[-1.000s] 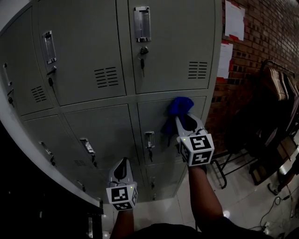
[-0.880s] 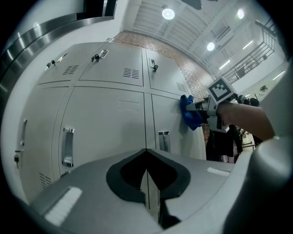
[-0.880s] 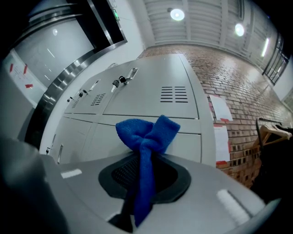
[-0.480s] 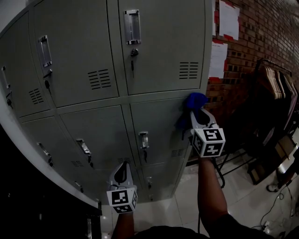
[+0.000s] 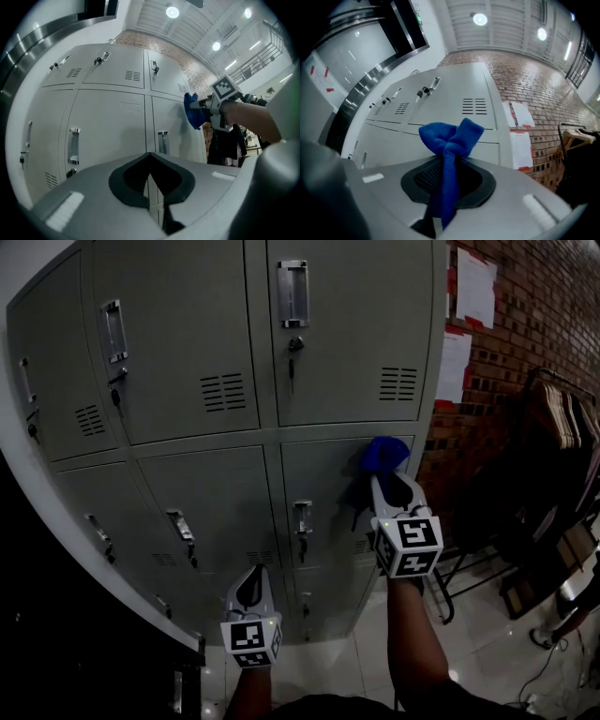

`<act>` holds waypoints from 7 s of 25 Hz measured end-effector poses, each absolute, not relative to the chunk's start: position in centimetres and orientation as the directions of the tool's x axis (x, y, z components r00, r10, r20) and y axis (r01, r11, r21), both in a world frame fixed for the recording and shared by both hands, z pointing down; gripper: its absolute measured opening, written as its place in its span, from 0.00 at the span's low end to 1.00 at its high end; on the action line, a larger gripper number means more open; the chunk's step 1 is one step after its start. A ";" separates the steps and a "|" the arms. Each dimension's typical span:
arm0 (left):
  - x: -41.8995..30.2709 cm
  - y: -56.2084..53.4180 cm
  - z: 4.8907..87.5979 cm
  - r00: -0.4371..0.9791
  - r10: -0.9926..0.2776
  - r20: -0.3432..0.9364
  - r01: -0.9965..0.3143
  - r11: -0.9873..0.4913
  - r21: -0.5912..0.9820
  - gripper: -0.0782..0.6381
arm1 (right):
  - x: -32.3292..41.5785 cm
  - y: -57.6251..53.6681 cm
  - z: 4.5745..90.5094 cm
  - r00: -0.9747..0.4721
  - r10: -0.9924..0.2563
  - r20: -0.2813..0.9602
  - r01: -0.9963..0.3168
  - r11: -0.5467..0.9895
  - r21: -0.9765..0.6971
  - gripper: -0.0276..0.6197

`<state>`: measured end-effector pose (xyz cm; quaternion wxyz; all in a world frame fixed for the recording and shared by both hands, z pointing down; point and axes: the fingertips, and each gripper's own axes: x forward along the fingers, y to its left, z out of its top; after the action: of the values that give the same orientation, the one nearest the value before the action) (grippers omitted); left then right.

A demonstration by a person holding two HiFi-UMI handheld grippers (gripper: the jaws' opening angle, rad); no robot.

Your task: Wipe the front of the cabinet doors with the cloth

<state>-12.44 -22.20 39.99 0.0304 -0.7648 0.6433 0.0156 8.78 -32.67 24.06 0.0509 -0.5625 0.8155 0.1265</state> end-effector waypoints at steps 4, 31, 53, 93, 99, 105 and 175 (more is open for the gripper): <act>-13.6 -21.5 39.8 0.158 -0.985 -0.068 -0.987 -0.156 -0.028 0.13 | 1.2 -32.0 26.8 -0.471 -0.866 -0.166 -0.879 0.446 0.166 0.15; -14.4 -21.4 40.6 0.162 -0.985 -0.055 -0.987 -0.161 -0.024 0.13 | 2.7 -34.3 30.4 -0.442 -0.891 -0.106 -0.893 0.425 0.148 0.14; -10.4 -22.3 40.6 0.190 -0.980 -0.055 -0.982 -0.189 -0.026 0.13 | 15.5 -36.4 31.5 -0.279 -0.958 -0.067 -0.952 0.267 0.152 0.14; -17.2 -22.0 40.1 0.124 -0.991 -0.059 -0.992 -0.121 -0.043 0.13 | -3.2 -33.7 37.9 -0.507 -0.862 0.012 -0.855 0.504 0.121 0.15; -15.2 -22.8 40.5 0.151 -0.987 -0.056 -0.988 -0.149 -0.037 0.13 | 0.1 -34.2 38.2 -0.472 -0.882 0.011 -0.876 0.470 0.107 0.17; -13.0 -23.8 40.9 0.173 -0.983 -0.054 -0.985 -0.172 -0.028 0.13 | 4.2 -34.8 38.5 -0.426 -0.905 0.007 -0.900 0.424 0.104 0.16; -11.3 -24.0 42.1 0.204 -0.979 -0.017 -0.978 -0.203 -0.041 0.13 | 13.1 -36.0 45.8 -0.268 -0.959 0.096 -0.963 0.269 -0.003 0.15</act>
<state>-11.28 -23.99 42.08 0.0210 -0.7756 0.6308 -0.0064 13.06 -36.01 45.77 -0.0373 -0.6037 0.7958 -0.0300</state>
